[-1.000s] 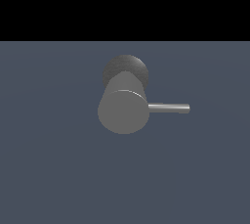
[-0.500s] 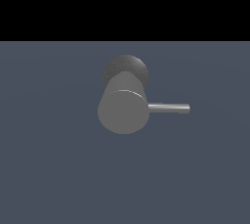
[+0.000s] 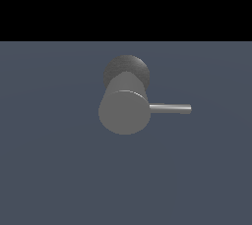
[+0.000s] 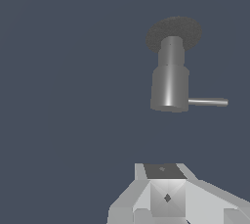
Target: Turn on the faucet by rotating a designated handle.
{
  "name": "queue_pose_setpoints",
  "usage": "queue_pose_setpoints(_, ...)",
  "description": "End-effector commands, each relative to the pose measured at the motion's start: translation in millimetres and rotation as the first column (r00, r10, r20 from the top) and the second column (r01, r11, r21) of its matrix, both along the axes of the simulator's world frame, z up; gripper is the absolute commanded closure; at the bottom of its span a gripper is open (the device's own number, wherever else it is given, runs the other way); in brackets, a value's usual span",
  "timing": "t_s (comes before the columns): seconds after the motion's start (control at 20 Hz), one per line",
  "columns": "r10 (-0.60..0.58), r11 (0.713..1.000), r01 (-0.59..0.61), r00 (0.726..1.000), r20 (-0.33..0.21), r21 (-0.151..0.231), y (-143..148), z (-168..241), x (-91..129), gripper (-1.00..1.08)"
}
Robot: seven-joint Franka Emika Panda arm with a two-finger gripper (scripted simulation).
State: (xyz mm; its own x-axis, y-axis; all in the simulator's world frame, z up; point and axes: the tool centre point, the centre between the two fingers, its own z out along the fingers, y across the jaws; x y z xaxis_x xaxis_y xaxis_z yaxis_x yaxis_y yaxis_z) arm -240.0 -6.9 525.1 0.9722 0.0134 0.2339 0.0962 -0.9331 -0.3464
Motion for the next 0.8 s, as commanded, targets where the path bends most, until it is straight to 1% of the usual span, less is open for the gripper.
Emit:
queue_pose_setpoints(0.0, 0.002, 0.996, -0.008, 0.998, 0.058, 0.094, -4, 13, 2, 1.08)
queue_pose_setpoints(0.15, -0.007, 0.976, -0.023, 0.991, 0.136, 0.217, -13, 31, 4, 1.08)
queue_pose_setpoints(0.25, -0.022, 0.954, -0.036, 0.982, 0.187, 0.297, -20, 43, 5, 1.08)
queue_pose_setpoints(0.35, -0.042, 0.926, -0.05, 0.971, 0.235, 0.375, -29, 54, 6, 1.08)
queue_pose_setpoints(0.45, -0.07, 0.891, -0.066, 0.958, 0.279, 0.449, -40, 65, 7, 1.08)
queue_pose_setpoints(0.55, -0.102, 0.85, -0.083, 0.943, 0.318, 0.52, -52, 76, 7, 1.08)
queue_pose_setpoints(0.75, -0.184, 0.752, -0.119, 0.907, 0.379, 0.648, -80, 93, 8, 1.08)
